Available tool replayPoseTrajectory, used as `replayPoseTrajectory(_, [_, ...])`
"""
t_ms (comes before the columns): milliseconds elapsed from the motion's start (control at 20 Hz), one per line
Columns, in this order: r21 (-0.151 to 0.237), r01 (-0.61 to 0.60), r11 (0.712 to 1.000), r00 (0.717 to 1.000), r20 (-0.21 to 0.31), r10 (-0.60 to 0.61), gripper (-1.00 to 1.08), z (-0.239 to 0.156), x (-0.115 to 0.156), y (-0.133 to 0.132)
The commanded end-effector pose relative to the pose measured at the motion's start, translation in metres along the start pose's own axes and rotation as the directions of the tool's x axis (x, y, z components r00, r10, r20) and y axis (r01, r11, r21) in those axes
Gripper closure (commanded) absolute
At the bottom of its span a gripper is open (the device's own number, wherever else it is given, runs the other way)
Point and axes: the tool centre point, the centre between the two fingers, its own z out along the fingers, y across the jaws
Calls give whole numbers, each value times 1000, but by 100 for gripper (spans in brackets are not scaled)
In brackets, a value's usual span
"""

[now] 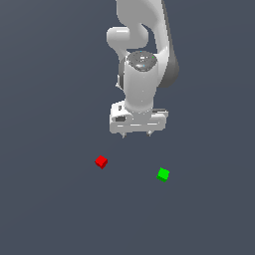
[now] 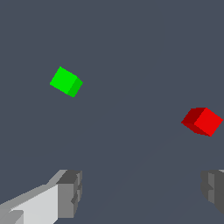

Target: Stack the red cube on top of the green cube.

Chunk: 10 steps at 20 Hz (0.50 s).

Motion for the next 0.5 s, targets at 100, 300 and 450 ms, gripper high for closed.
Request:
replayPoseTrajectory(100, [0, -4, 1000, 1000, 0, 4, -92, 1, 1, 1])
replayPoseTrajectory(300, [-2, -36, 999, 999, 1, 36, -92, 7, 5, 8])
replayPoseTrajectory(450, [-4, -81, 997, 997, 3, 81, -92, 15, 10, 19])
